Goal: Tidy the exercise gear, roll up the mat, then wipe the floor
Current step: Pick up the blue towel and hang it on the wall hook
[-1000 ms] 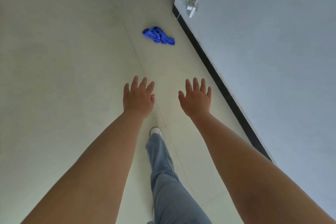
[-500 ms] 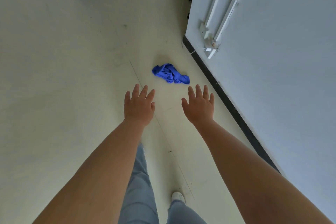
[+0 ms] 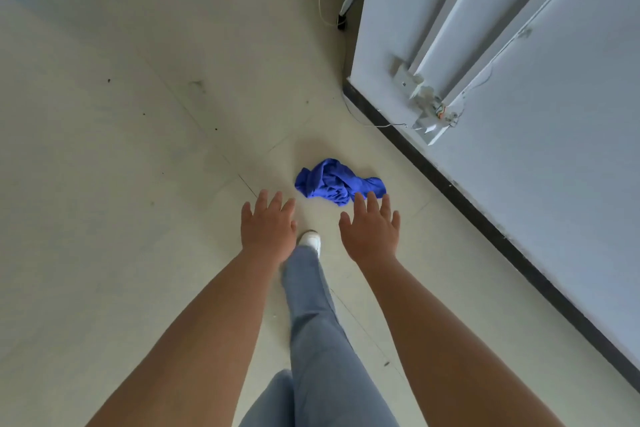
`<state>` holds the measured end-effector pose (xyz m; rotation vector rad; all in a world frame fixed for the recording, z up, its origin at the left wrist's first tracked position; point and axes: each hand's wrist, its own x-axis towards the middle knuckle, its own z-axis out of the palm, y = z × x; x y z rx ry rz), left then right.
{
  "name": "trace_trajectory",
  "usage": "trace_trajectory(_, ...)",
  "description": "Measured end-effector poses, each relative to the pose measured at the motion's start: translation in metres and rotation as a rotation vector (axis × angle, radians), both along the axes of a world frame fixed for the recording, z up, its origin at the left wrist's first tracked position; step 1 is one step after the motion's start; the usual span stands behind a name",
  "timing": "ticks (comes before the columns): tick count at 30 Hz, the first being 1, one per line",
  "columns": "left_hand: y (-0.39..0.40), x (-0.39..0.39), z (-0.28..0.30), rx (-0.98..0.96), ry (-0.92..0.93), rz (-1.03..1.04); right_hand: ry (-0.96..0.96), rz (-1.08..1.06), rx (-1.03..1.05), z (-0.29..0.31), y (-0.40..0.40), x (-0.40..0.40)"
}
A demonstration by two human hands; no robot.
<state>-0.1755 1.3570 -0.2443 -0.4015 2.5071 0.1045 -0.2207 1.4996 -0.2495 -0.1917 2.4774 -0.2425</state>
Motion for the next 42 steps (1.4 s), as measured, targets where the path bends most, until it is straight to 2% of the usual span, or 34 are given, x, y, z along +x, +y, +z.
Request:
trace_trajectory(8,-0.094,-0.122,-0.141,0.095,-0.126,0.087,-0.142,-0.039,0.166,-0.134,-0.065,-0.138)
trace_trajectory(15,-0.124,-0.176,-0.27,0.18,-0.326,0.046,-0.258,-0.007,0.184,-0.264,-0.111,-0.193)
trace_trajectory(20,-0.129,-0.201,-0.395,0.274,-0.417,0.031,-0.243,-0.073,0.19,-0.381,-0.123,-0.221)
trace_trajectory(23,-0.12,-0.203,-0.467,0.344,-0.445,0.057,-0.204,0.102,0.23,-0.448,-0.124,-0.231)
trace_trajectory(26,-0.108,-0.209,-0.534,0.45,-0.447,0.214,-0.177,0.224,0.245,-0.506,-0.127,-0.247)
trace_trajectory(30,-0.107,-0.22,-0.595,0.542,-0.387,0.333,-0.079,0.451,0.332,-0.554,-0.124,-0.265)
trace_trajectory(33,-0.118,-0.227,-0.595,0.592,-0.37,0.325,-0.064,0.431,0.324,-0.552,-0.119,-0.268)
trace_trajectory(35,-0.125,-0.232,-0.583,0.617,-0.318,0.342,0.054,0.402,0.272,-0.539,-0.114,-0.263)
trace_trajectory(39,-0.131,-0.242,-0.497,0.663,-0.197,0.373,0.063,0.358,0.136,-0.468,-0.091,-0.238)
trace_trajectory(42,-0.13,-0.245,-0.413,0.695,-0.158,0.288,0.076,0.247,0.099,-0.388,-0.086,-0.218)
